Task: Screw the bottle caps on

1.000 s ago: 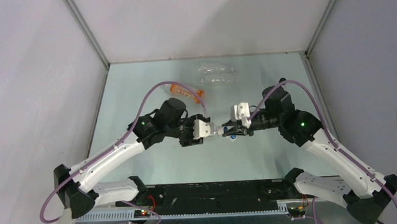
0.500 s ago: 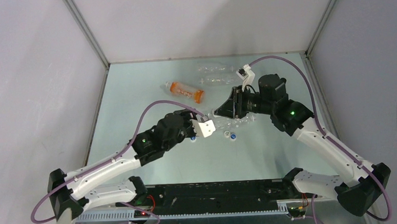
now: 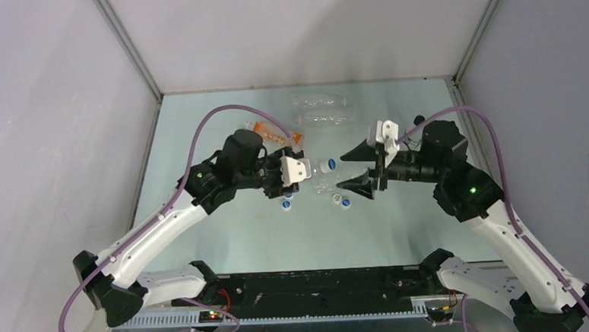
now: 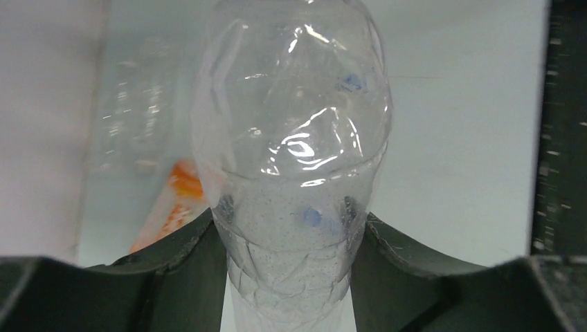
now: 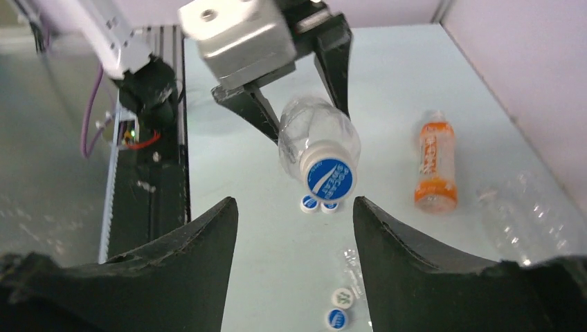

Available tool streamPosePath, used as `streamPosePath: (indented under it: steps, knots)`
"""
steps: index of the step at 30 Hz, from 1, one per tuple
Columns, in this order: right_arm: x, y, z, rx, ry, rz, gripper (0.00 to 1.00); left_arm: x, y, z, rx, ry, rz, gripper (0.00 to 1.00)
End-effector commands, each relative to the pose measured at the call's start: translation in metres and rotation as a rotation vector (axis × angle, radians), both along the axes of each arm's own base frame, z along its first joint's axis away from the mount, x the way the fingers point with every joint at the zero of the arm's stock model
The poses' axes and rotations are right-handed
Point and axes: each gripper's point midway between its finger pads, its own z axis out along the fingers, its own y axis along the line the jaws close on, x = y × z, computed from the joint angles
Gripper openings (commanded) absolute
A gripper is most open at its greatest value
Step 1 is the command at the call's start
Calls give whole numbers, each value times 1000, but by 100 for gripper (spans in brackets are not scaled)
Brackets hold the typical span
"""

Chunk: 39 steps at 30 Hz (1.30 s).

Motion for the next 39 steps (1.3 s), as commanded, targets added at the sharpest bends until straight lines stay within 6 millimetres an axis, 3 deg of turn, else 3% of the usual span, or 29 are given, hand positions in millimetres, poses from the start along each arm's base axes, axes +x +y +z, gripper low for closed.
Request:
streamPosePath:
  steps: [1, 14, 26, 28, 33, 34, 35, 36, 37, 38, 39]
  knots:
    - [-23, -2, 1, -62, -241, 194, 63, -42, -8, -6, 12, 177, -180, 11]
    - [-36, 11, -1, -32, -239, 321, 52, -52, -11, 0, 8, 200, -240, 12]
    - [-32, 22, -7, -40, -201, 321, 42, -56, -14, 7, -13, 193, -255, 12]
    - [-31, 23, -9, -42, -173, 317, 37, -54, -15, 9, -19, 178, -249, 12]
    - [-22, 28, -13, -44, -58, 237, 11, -42, -20, 22, -84, 102, -192, 12]
    - [-22, 29, -14, -43, -12, 216, 9, -38, -18, 16, -79, 90, -157, 12]
    - [-15, 30, -15, -45, 8, 169, 5, -34, -22, 30, -132, 42, -133, 12]
    - [-9, 30, -17, -44, 65, 98, 2, -25, -18, 23, -122, 14, -73, 13]
    - [-6, 32, -16, -37, 91, 58, 0, -24, -22, 38, -174, -51, -60, 13]
    - [4, 30, -17, -24, 164, -42, 0, -13, -15, 27, -152, -89, 17, 13]
    - [6, 32, -17, -16, 193, -76, 0, -5, -14, 45, -204, -182, 82, 13]
